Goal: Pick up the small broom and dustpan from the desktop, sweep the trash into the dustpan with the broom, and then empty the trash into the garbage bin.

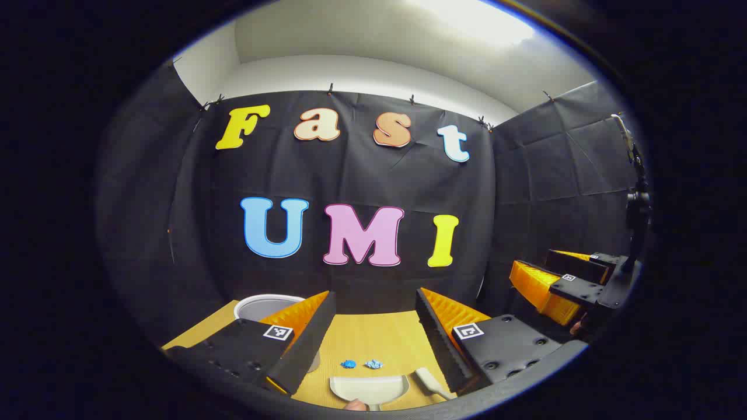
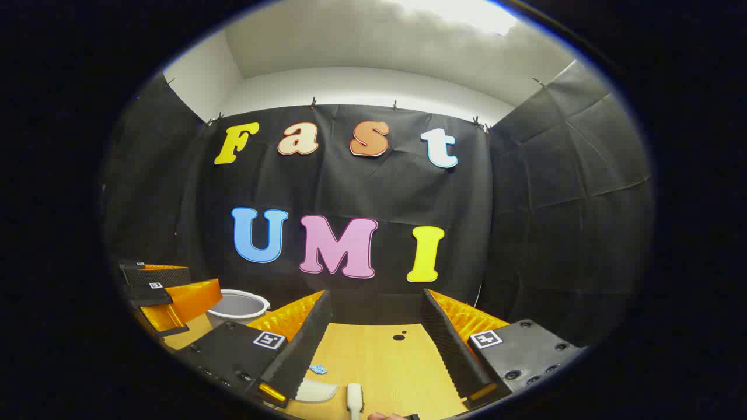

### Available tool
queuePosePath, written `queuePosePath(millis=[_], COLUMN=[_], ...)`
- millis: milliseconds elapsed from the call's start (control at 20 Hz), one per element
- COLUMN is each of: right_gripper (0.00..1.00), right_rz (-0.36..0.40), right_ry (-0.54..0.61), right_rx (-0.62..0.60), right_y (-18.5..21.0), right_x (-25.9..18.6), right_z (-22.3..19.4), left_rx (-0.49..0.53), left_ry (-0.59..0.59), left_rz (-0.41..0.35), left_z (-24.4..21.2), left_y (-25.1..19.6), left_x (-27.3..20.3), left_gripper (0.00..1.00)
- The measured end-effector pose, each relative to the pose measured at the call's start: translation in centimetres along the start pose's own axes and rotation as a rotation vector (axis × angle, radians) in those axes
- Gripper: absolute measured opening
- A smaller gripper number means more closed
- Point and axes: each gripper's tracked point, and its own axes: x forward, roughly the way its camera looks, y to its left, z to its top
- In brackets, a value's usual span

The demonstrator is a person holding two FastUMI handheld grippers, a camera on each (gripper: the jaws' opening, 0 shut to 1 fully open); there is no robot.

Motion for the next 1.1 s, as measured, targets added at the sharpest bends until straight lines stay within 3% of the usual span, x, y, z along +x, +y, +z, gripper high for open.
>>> queuePosePath(millis=[250, 300, 650, 700, 850, 900, 1100], right_gripper=[0.94, 0.99, 0.99, 0.94, 0.94, 0.99, 0.94], right_rz=[0.028, 0.032, 0.031, 0.029, 0.028, 0.031, 0.019], right_ry=[-0.010, -0.015, 0.017, 0.014, 0.004, 0.006, -0.005], right_rx=[0.045, 0.051, 0.018, 0.002, -0.018, -0.022, -0.026], right_y=[0.8, 0.9, 1.1, 1.1, 1.1, 1.2, 1.0], right_x=[-0.2, -0.2, 0.3, 0.1, -0.2, -0.3, -0.4], right_z=[0.6, 0.4, -0.2, 0.0, 0.2, 0.0, 0.6], left_rx=[0.007, 0.009, 0.003, 0.005, 0.008, 0.007, 0.005], left_ry=[0.005, 0.003, -0.016, -0.016, -0.014, -0.014, -0.023], left_rz=[0.023, 0.033, 0.070, 0.066, 0.049, 0.044, 0.035], left_z=[-0.2, -0.3, 0.0, -0.1, -0.3, -0.2, 0.3], left_y=[0.4, 0.5, 1.2, 1.0, 0.5, 0.3, -0.1], left_x=[-0.8, -1.0, -2.3, -2.3, -2.3, -2.2, -2.0], left_gripper=[0.82, 0.82, 0.82, 0.82, 0.83, 0.83, 0.82])
